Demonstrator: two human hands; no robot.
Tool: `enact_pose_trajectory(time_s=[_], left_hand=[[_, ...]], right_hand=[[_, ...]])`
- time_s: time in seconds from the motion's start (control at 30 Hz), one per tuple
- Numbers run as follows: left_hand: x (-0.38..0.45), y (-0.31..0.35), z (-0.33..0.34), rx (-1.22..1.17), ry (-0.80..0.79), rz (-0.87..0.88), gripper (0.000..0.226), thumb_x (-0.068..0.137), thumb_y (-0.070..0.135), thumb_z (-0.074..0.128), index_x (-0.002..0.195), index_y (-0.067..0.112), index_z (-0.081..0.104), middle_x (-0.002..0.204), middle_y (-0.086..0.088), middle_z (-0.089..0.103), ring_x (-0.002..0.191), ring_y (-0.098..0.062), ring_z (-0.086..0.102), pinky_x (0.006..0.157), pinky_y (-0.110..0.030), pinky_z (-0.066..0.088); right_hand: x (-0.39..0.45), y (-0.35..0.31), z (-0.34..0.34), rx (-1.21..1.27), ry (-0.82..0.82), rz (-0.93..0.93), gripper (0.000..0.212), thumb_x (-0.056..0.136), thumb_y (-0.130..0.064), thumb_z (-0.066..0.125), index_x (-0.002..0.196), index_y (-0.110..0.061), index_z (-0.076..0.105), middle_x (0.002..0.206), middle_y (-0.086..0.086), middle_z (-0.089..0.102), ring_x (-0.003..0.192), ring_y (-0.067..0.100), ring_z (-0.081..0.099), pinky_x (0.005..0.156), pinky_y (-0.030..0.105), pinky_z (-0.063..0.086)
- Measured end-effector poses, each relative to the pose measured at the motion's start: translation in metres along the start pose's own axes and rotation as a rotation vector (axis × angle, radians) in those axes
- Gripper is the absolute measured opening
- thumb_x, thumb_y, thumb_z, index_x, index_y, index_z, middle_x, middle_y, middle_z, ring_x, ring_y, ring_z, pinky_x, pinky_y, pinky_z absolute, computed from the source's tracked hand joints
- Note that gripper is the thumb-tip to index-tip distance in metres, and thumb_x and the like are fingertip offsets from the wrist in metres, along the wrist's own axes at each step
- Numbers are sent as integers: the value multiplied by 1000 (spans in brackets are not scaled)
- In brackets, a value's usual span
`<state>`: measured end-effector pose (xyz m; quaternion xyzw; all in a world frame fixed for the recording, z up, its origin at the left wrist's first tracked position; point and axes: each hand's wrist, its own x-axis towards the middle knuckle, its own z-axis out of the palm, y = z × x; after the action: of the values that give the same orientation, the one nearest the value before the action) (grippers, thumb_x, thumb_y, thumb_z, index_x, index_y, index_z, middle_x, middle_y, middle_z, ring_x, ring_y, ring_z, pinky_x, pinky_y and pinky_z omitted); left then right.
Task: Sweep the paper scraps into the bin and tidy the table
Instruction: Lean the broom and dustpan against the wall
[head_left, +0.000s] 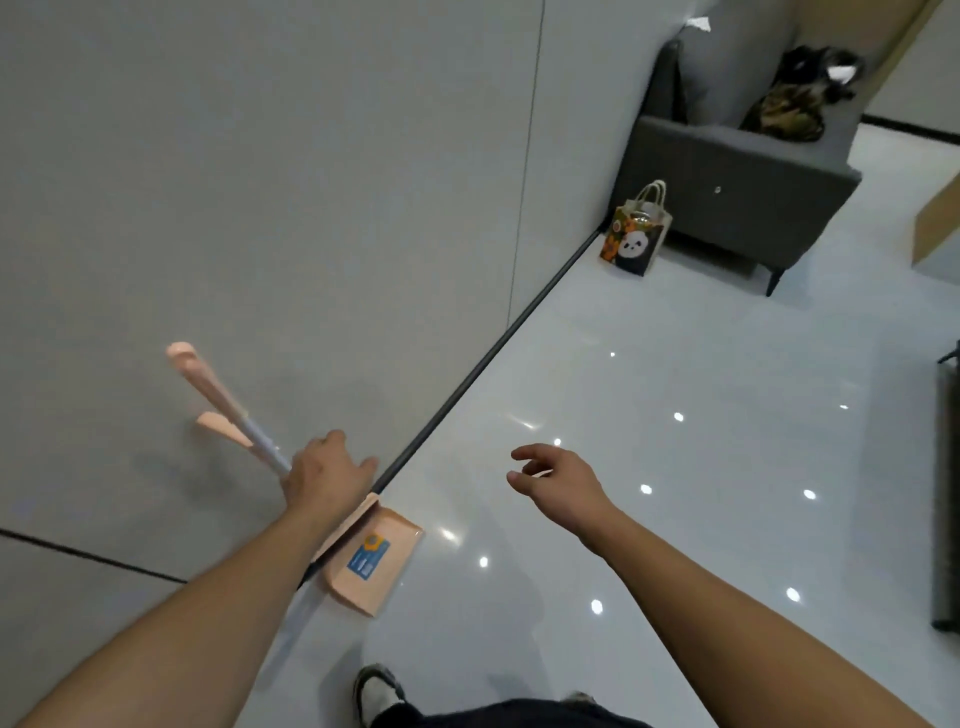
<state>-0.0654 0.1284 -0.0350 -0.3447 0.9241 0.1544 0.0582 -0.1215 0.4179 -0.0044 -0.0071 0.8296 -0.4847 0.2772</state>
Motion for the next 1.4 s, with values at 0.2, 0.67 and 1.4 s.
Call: enact_pose_trajectory(time_s=[0.2, 0.67, 1.4], left_hand=[[-34, 191, 1, -97, 24, 459, 62, 85, 53, 60, 137, 21, 47, 135, -7, 53, 122, -29, 50, 101, -40, 41], [-163, 544, 86, -203, -296, 1086, 61, 85, 53, 61, 140, 31, 44, 144, 4, 46, 130, -19, 45, 100, -30, 36], [-218, 984, 251, 32, -724, 1608, 56, 87, 44, 63, 138, 32, 45, 141, 3, 45, 126, -19, 47, 99, -32, 42]], right_hand=[[-26, 39, -132, 56, 188, -13, 36, 85, -38, 70, 120, -37, 65, 111, -9, 61, 92, 6, 63, 66, 18, 45], [-87, 172, -354, 323, 664, 195, 40, 84, -38, 69, 123, -42, 61, 115, -13, 60, 98, 4, 61, 69, 17, 45], [-39, 313, -648, 662, 1203, 631, 38, 87, -36, 69, 125, -32, 63, 111, -8, 61, 96, 6, 60, 75, 22, 45]])
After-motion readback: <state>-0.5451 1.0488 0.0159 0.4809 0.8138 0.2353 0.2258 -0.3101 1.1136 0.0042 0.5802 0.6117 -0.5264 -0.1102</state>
